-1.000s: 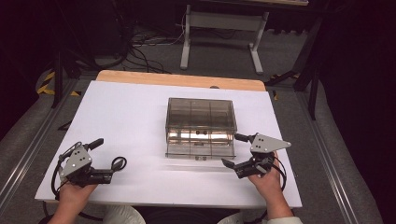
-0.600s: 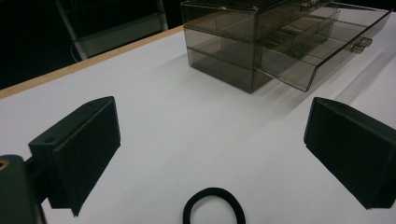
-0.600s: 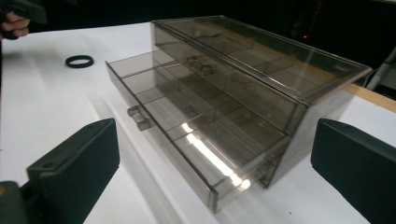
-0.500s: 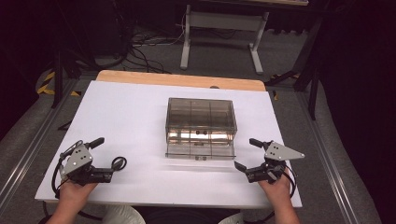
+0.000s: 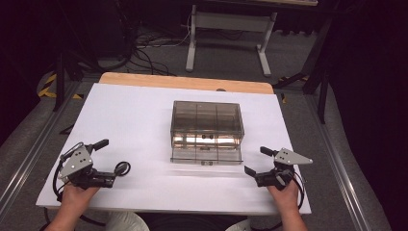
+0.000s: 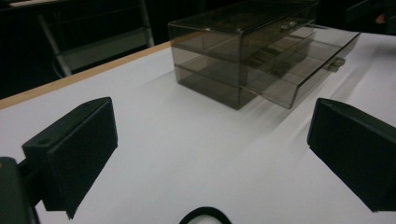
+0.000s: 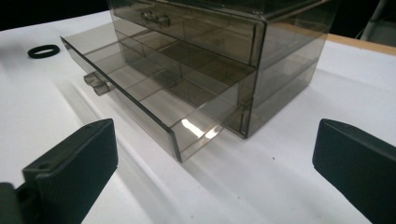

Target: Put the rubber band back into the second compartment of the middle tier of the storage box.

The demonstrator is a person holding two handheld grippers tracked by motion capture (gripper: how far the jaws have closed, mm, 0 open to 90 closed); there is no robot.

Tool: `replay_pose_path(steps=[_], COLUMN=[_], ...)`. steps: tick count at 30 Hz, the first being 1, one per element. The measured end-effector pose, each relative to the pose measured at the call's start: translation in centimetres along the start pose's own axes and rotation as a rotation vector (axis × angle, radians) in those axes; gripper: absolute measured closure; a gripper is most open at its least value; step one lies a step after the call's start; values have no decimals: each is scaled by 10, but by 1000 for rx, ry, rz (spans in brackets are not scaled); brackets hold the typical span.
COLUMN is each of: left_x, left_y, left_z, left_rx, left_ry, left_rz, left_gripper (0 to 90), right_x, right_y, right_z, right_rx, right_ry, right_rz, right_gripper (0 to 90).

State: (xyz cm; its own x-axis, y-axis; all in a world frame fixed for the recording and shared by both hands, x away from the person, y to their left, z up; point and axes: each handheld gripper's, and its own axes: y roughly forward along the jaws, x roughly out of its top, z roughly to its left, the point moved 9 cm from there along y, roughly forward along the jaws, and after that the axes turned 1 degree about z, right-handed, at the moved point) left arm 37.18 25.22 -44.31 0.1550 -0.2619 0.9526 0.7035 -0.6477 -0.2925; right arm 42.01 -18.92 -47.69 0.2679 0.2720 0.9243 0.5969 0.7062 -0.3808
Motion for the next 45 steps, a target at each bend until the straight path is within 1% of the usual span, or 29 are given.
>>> replay_pose_path(steps=[2,3,4,5,8,9,11,12,14,16,17,18,23,25,26,27,28,29,32,33,34,35,36,37,38,39,40,45], left_x=[2,3,4,4,4,5,7,8,8,7,6,5,4,2,1,-1,-2,-3,-7,-9,-9,-11,-12,-14,-15,-16,-18,-26], left_y=[0,-1,-1,-1,0,0,0,0,2,4,5,6,9,10,11,12,13,14,14,14,14,15,16,16,16,17,17,19], left_z=[-1,0,1,1,1,2,1,1,1,1,1,1,6,11,12,14,15,17,24,23,27,25,26,29,30,30,31,34], left_rx=[-6,-4,-5,-5,-10,-8,-11,-10,-15,-7,-15,-10,9,20,20,4,3,7,27,29,37,34,38,49,49,52,58,75], left_ry=[-2,5,0,0,-5,6,3,9,3,-18,-22,-29,-60,-68,-84,-103,-115,-130,-131,-159,-130,-156,-157,-135,-122,-123,-113,-111], left_rz=[-4,-5,-6,-6,23,34,51,59,73,88,107,122,145,172,187,205,216,232,260,266,272,284,293,312,324,336,350,411], left_gripper=[24,24,25,25,28,28,29,28,32,73,97,143,223,278,294,296,295,297,324,333,350,364,379,385,388,394,401,423], right_x=[0,0,-1,-1,-2,-2,-2,-2,-2,-1,-1,-1,-2,-2,-2,-2,-2,-2,-3,-3,-3,-3,-3,-3,-3,-3,-4,-4], right_y=[0,1,3,3,6,6,6,6,6,6,6,6,7,7,7,7,7,7,8,8,8,8,9,8,8,8,9,9], right_z=[1,3,4,4,4,5,6,6,7,8,8,9,10,9,9,10,10,10,10,10,11,11,11,11,11,11,11,11], right_rx=[0,-1,-1,-1,-10,-11,-10,-8,2,10,12,13,17,16,16,16,17,18,27,25,26,28,26,25,27,29,28,27], right_ry=[-8,-19,-30,-30,-34,-35,-38,-38,-34,-31,-31,-31,-35,-34,-34,-34,-34,-34,-30,-33,-37,-37,-39,-39,-39,-37,-35,-39], right_rz=[-4,5,10,10,24,26,25,25,21,17,17,19,24,24,24,23,23,24,32,35,34,34,36,36,35,34,37,41], right_gripper=[8,9,9,9,9,9,9,9,9,8,8,8,8,8,8,8,8,8,8,8,8,8,8,8,8,8,8,8])
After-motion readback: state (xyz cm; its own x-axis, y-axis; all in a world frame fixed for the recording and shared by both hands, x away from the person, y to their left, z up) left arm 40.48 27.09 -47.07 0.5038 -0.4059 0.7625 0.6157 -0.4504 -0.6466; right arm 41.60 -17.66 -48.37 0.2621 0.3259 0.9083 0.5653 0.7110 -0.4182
